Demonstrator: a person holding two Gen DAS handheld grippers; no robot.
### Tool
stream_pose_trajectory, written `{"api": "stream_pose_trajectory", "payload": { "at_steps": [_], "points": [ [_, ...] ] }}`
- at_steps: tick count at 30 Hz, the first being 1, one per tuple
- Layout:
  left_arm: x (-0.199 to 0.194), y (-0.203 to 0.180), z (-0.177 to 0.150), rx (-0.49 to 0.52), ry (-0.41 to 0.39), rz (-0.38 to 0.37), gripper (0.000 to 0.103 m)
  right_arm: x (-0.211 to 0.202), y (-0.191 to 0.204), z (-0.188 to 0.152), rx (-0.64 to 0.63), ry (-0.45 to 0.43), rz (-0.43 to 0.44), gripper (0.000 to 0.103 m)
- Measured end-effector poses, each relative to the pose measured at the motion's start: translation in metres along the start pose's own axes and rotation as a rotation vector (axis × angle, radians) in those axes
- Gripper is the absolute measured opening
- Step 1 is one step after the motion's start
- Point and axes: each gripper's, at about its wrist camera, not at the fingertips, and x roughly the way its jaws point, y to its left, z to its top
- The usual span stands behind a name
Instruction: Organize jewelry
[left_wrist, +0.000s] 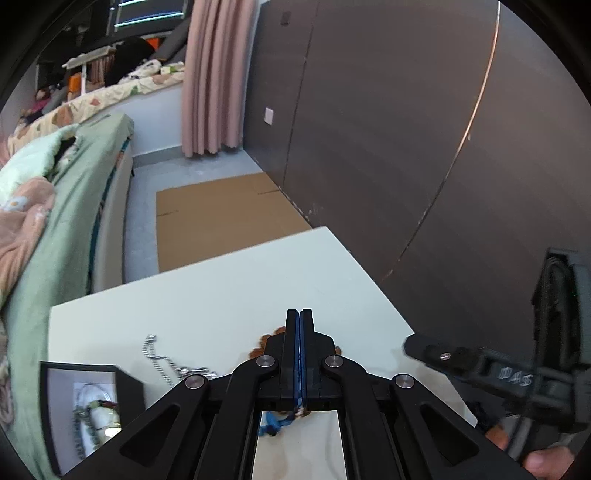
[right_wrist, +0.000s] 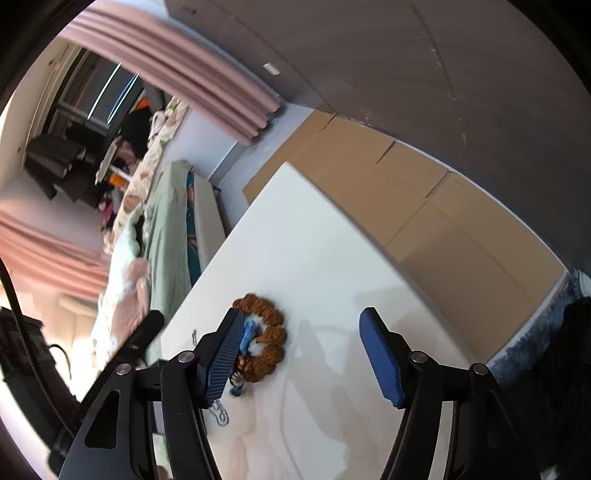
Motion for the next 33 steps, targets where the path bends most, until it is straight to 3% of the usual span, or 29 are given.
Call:
{"api": "stream_pose_trajectory", "payload": {
  "at_steps": [3, 7, 9, 11, 12, 13, 17, 23, 26, 28, 29, 30, 33],
  "points": [
    [-0.010, 0.008, 0.001, -0.009, -0.006, 0.004, 0.000, 0.009, 0.010, -0.004, -0.034, 0.018, -0.019, 0.063],
    [-0.009, 0.018, -0.002, -0.052, 0.045, -0.032, 0.000, 0.017, 0.018, -0.008, -0.069, 0.036, -0.051, 0.063],
    [-0.004, 0.021, -0.005, -0.067, 0.079, -0.026, 0.006, 0.018, 0.019, -0.011, -0.067, 0.045, -0.050, 0.063],
    [0.001, 0.021, -0.011, -0.070, 0.101, -0.026, 0.032, 0.016, 0.017, -0.013, -0.059, 0.045, -0.043, 0.063],
    [0.003, 0.020, -0.015, -0.070, 0.103, -0.033, 0.063, 0.014, 0.016, -0.013, -0.056, 0.041, -0.043, 0.063],
    [0.005, 0.019, -0.018, -0.071, 0.100, -0.040, 0.078, 0.012, 0.014, -0.012, -0.053, 0.036, -0.045, 0.063],
    [0.012, 0.018, -0.027, -0.082, 0.090, -0.018, 0.077, 0.007, 0.008, -0.008, -0.037, 0.016, -0.052, 0.063],
    [0.034, 0.014, -0.038, -0.051, 0.127, -0.004, 0.066, 0.010, 0.006, -0.006, -0.035, 0.025, -0.050, 0.063],
    [0.053, 0.011, -0.047, -0.033, 0.169, 0.012, 0.049, 0.013, 0.012, -0.007, -0.054, 0.029, -0.051, 0.063],
    [0.062, 0.012, -0.053, -0.028, 0.194, 0.031, 0.023, 0.015, 0.015, -0.007, -0.061, 0.032, -0.049, 0.062],
    [0.060, 0.012, -0.053, -0.021, 0.175, 0.043, 0.019, 0.016, 0.016, -0.008, -0.064, 0.035, -0.050, 0.062],
    [0.058, 0.013, -0.053, -0.017, 0.167, 0.048, 0.009, 0.018, 0.017, -0.008, -0.068, 0.039, -0.052, 0.062],
    [0.049, 0.017, -0.049, -0.023, 0.155, 0.035, 0.005, 0.023, 0.021, -0.009, -0.085, 0.048, -0.065, 0.062]
  ]
}}
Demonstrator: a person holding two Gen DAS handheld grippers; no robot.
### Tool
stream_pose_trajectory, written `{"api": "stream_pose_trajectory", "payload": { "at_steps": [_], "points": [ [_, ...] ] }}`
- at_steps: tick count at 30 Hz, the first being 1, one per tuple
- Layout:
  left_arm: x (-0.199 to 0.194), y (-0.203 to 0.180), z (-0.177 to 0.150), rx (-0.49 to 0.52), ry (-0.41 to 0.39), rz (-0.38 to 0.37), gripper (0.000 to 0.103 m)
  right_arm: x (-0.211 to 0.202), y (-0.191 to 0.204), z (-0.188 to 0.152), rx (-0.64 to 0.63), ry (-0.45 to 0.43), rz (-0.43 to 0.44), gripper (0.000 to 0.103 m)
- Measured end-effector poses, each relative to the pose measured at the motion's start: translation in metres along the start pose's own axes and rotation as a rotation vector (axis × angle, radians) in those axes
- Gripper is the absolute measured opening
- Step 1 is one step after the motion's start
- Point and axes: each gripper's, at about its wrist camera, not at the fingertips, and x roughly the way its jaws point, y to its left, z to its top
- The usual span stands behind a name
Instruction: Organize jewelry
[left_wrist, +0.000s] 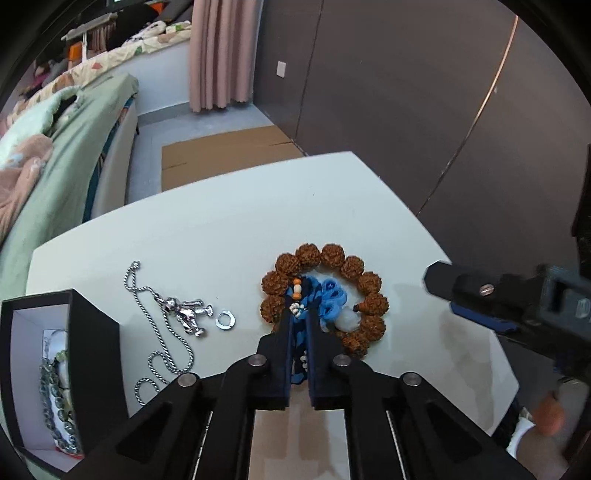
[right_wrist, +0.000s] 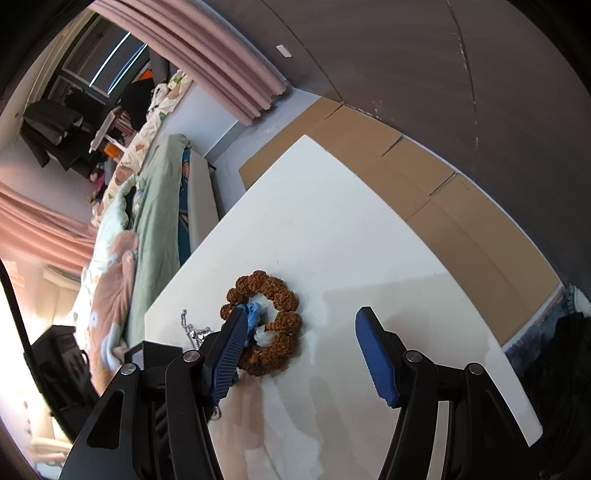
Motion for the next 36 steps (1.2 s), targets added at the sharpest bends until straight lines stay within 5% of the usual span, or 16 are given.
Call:
{"api": "stream_pose_trajectory", "payload": {
  "at_steps": [13, 20, 23, 25, 29, 36],
  "points": [
    [-0.075, 0.030, 0.020, -0.059, -0.140, -0.014, 0.004, 0.030, 0.030, -0.001, -0.120, 0.037, -0.123, 0.054],
    [-0.119, 0.047, 0.017, -0.078, -0.205, -0.001, 0.004, 0.050, 0.050, -0.006, -0.229, 0.031, -0.295, 0.048],
    [-0.138, 0.057, 0.011, -0.081, -0.225, 0.020, 0.004, 0.057, 0.066, -0.010, -0.319, 0.018, -0.396, 0.036],
    [-0.149, 0.067, 0.007, -0.092, -0.236, 0.038, 0.004, 0.057, 0.072, -0.014, -0.334, 0.035, -0.374, 0.020],
    [-0.163, 0.088, 0.002, -0.134, -0.252, 0.063, 0.004, 0.045, 0.068, -0.019, -0.250, 0.062, -0.233, 0.019],
    [-0.169, 0.117, -0.005, -0.224, -0.243, 0.033, 0.007, 0.008, 0.092, -0.035, -0.220, -0.025, -0.023, 0.019]
  ]
}}
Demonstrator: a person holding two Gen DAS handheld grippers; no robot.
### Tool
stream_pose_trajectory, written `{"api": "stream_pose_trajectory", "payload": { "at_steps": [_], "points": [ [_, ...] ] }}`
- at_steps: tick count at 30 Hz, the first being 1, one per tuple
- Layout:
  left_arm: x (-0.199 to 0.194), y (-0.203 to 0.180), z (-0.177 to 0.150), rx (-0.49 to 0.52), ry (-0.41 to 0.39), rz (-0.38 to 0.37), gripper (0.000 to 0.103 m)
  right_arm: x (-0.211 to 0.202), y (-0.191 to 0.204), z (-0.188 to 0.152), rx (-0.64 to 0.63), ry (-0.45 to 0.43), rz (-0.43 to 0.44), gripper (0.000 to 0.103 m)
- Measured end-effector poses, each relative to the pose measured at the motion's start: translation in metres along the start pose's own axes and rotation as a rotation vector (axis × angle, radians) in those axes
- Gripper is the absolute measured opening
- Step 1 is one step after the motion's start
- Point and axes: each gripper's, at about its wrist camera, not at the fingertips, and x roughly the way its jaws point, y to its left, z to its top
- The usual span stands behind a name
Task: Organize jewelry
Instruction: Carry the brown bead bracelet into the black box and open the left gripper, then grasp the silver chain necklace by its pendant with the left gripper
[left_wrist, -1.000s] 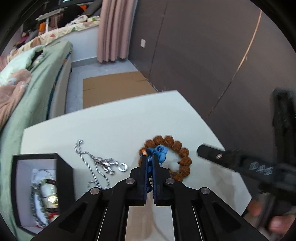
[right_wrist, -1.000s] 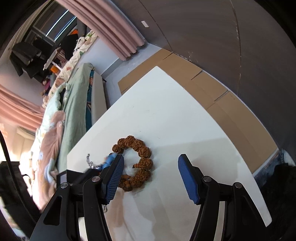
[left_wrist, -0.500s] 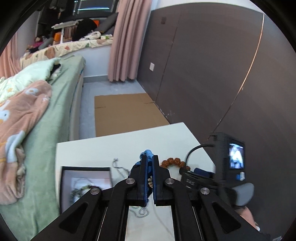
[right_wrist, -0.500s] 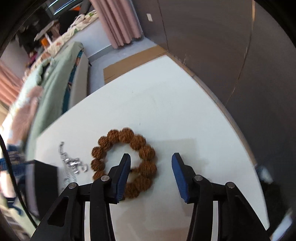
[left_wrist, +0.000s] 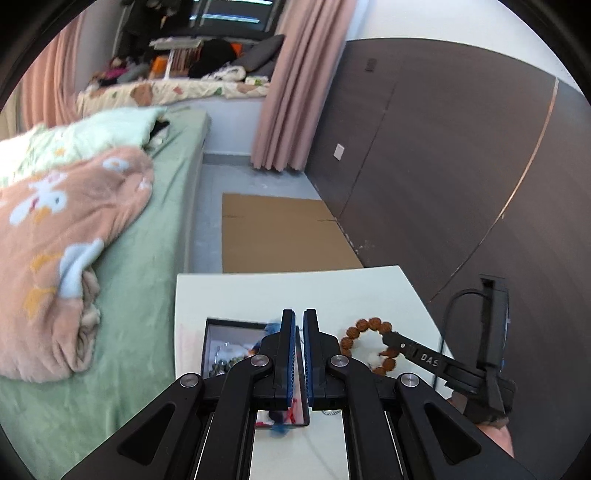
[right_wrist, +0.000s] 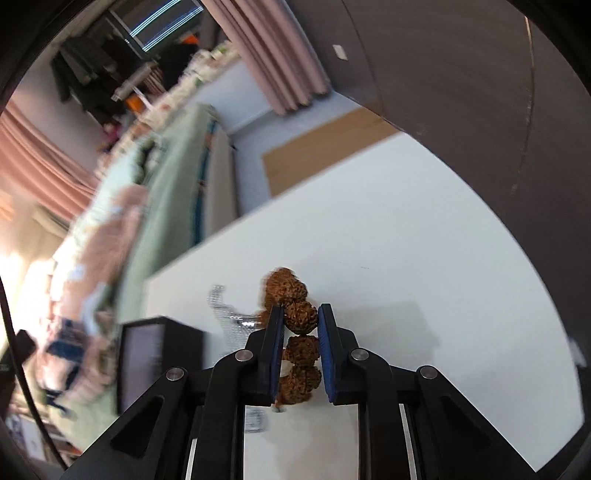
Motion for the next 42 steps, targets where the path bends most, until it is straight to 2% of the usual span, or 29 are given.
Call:
{"api": "stream_pose_trajectory", "payload": {
  "at_steps": [2, 3, 4, 6, 15, 16, 18, 20, 21, 22, 24, 25, 38, 42],
  "points": [
    [0.004, 0.005, -0.002, -0.018, 0.024, 0.003, 0.034, -0.005, 0.007, -0.002, 0.004, -0.013, 0.052, 0.019],
    [0.004, 0.008, -0.004, -0.027, 0.025, 0.005, 0.065, -0.009, 0.012, -0.003, 0.005, -0.021, 0.082, 0.019],
    [0.002, 0.012, -0.006, -0.039, 0.012, 0.004, 0.083, -0.014, 0.018, -0.005, 0.002, -0.031, 0.107, 0.019],
    [-0.005, 0.018, -0.012, -0.057, -0.019, 0.006, 0.084, -0.022, 0.027, -0.006, -0.007, -0.054, 0.150, 0.019],
    [-0.018, 0.053, -0.030, -0.120, -0.013, 0.071, 0.084, -0.027, 0.083, -0.014, -0.048, -0.096, 0.415, 0.020],
    [-0.019, 0.056, -0.031, -0.127, -0.014, 0.077, 0.084, -0.023, 0.092, -0.016, -0.071, -0.086, 0.451, 0.020],
    [-0.022, 0.061, -0.033, -0.140, -0.014, 0.090, 0.084, -0.009, 0.110, -0.021, -0.123, -0.010, 0.494, 0.021],
    [-0.025, 0.064, -0.033, -0.148, -0.013, 0.100, 0.084, 0.004, 0.117, -0.022, -0.142, 0.048, 0.464, 0.026],
    [-0.026, 0.064, -0.033, -0.149, -0.015, 0.100, 0.084, 0.007, 0.117, -0.020, -0.153, 0.053, 0.438, 0.034],
    [-0.028, 0.063, -0.032, -0.147, -0.019, 0.102, 0.084, 0.007, 0.115, -0.018, -0.157, 0.042, 0.422, 0.039],
    [-0.029, 0.059, -0.031, -0.143, -0.028, 0.102, 0.084, -0.002, 0.103, -0.013, -0.145, -0.004, 0.404, 0.057],
    [-0.029, 0.055, -0.031, -0.140, -0.032, 0.098, 0.084, -0.006, 0.095, -0.010, -0.131, -0.019, 0.407, 0.058],
    [0.005, -0.012, -0.028, -0.040, 0.011, 0.015, 0.084, -0.035, 0.016, 0.017, -0.064, -0.069, 0.334, 0.059],
    [0.016, -0.035, -0.026, -0.004, 0.034, -0.018, 0.073, -0.036, -0.002, 0.021, -0.023, -0.061, 0.317, 0.059]
  ]
}}
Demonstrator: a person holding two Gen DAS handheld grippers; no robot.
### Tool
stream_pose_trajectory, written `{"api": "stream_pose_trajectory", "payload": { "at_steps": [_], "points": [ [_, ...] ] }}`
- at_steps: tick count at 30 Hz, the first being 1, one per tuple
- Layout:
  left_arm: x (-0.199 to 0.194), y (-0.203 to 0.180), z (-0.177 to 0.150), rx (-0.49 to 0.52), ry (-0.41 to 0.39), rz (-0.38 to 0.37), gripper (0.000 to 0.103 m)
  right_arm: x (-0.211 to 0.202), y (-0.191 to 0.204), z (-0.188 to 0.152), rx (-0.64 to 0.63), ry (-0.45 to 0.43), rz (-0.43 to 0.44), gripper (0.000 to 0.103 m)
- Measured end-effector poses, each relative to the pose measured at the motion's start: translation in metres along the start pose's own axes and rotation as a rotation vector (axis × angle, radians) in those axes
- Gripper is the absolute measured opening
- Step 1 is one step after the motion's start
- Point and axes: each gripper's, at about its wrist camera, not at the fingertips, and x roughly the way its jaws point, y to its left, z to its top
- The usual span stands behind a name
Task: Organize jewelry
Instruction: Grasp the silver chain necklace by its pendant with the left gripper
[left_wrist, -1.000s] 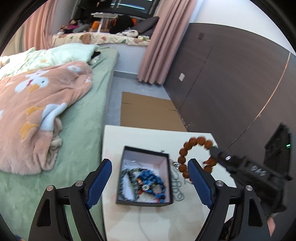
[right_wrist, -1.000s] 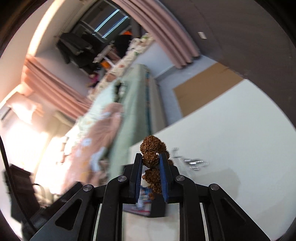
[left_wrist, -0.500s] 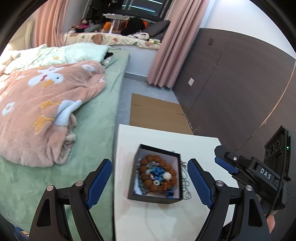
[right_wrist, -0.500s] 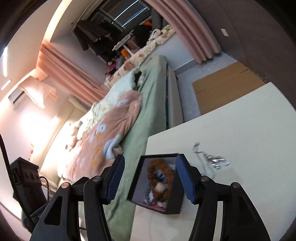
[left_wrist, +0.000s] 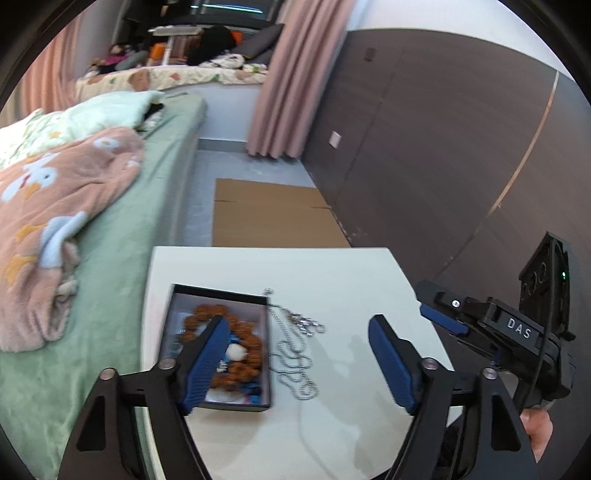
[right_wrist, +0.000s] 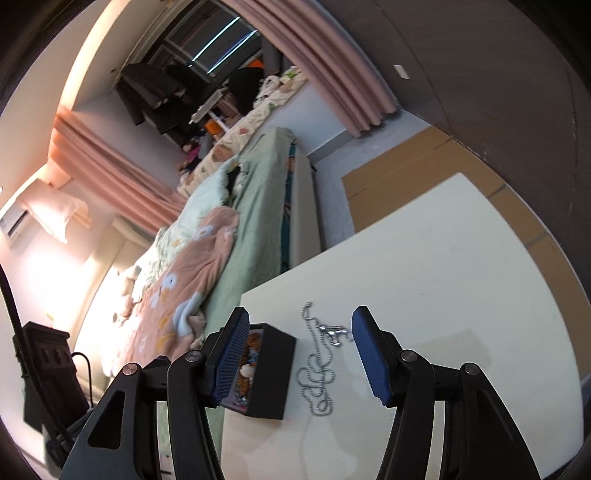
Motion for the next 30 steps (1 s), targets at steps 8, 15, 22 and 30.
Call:
{"api": "stream_pose_trajectory", "payload": {
  "at_steps": [8, 15, 22, 30],
  "points": [
    [0.033, -0.028, 0.006, 0.010, 0.074, -0.006, 0.057, -0.013, -0.022, 0.005, 0.018, 0.008, -0.052, 0.059],
    [0.073, -0.049, 0.002, 0.030, 0.162, 0.050, 0.043, -0.029, -0.052, 0.005, 0.089, 0.011, -0.091, 0.059],
    [0.109, -0.058, 0.000, 0.028, 0.217, 0.139, 0.039, -0.038, -0.072, 0.007, 0.152, 0.017, -0.090, 0.059],
    [0.145, -0.057, -0.006, -0.007, 0.271, 0.207, 0.037, -0.047, -0.087, 0.008, 0.191, 0.015, -0.066, 0.059]
  ]
}}
